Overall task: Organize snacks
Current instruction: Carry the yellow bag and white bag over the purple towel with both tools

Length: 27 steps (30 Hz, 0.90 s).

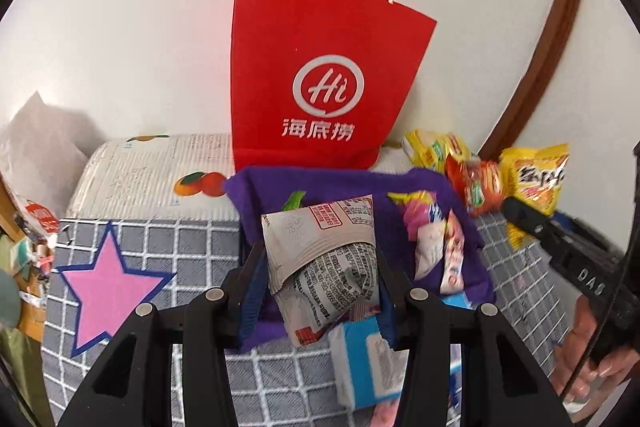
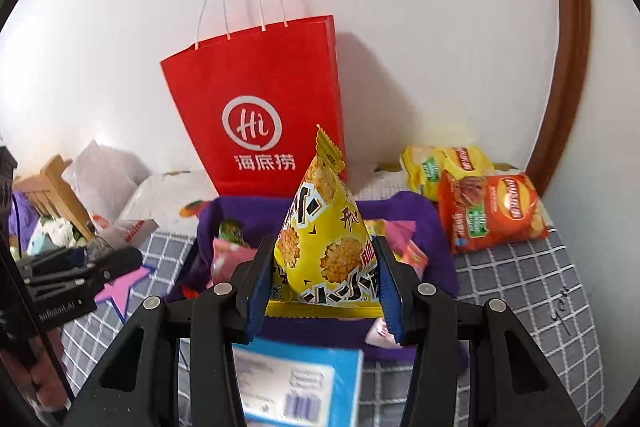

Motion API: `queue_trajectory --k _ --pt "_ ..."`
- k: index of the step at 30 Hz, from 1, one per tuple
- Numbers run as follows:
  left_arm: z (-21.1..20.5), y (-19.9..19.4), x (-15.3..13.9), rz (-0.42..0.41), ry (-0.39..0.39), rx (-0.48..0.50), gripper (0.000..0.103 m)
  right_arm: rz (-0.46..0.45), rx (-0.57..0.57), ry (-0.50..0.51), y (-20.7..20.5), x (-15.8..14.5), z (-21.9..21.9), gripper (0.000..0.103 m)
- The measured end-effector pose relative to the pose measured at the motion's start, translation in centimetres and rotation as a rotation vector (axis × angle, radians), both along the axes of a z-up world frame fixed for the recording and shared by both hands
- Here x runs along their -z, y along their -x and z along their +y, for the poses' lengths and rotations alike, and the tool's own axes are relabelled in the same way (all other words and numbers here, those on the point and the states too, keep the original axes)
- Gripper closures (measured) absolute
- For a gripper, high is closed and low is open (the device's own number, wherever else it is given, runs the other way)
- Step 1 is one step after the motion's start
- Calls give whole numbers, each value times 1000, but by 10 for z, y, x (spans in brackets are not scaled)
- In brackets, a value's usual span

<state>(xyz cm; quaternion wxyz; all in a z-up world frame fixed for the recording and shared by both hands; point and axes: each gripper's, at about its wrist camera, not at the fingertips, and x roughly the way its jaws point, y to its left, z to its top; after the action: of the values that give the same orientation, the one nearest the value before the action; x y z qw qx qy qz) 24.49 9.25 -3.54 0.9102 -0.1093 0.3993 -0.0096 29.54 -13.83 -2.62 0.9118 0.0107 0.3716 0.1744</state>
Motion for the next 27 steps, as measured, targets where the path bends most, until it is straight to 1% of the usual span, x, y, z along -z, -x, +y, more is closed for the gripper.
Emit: queue_trajectory --k 3,9,12,14,15,18,23,24,25,27 --pt "1 -14 -2 -5 11 -6 58 27 3 -21 -17 3 3 56" --pt "2 -38 -1 -8 38 -2 58 76 -3 -18 -50 13 6 56" --pt "2 -47 4 -12 50 2 58 96 -4 -13 -58 22 7 56" --pt "1 -53 12 1 48 11 58 117 -25 -18 -63 29 10 56" --pt "1 -55 18 9 45 12 58 134 -37 -5 -66 33 12 56" --pt "0 -62 29 51 27 21 58 136 -61 26 -66 40 16 56" --pt "9 -63 33 60 57 13 58 172 -73 82 -71 53 18 56" --pt "11 -63 33 61 66 12 58 196 -71 75 -73 55 16 56" --pt "13 -63 34 64 73 12 58 219 -79 48 -74 56 13 56" --pt "16 -65 36 70 82 8 58 224 -107 5 -73 55 11 56"
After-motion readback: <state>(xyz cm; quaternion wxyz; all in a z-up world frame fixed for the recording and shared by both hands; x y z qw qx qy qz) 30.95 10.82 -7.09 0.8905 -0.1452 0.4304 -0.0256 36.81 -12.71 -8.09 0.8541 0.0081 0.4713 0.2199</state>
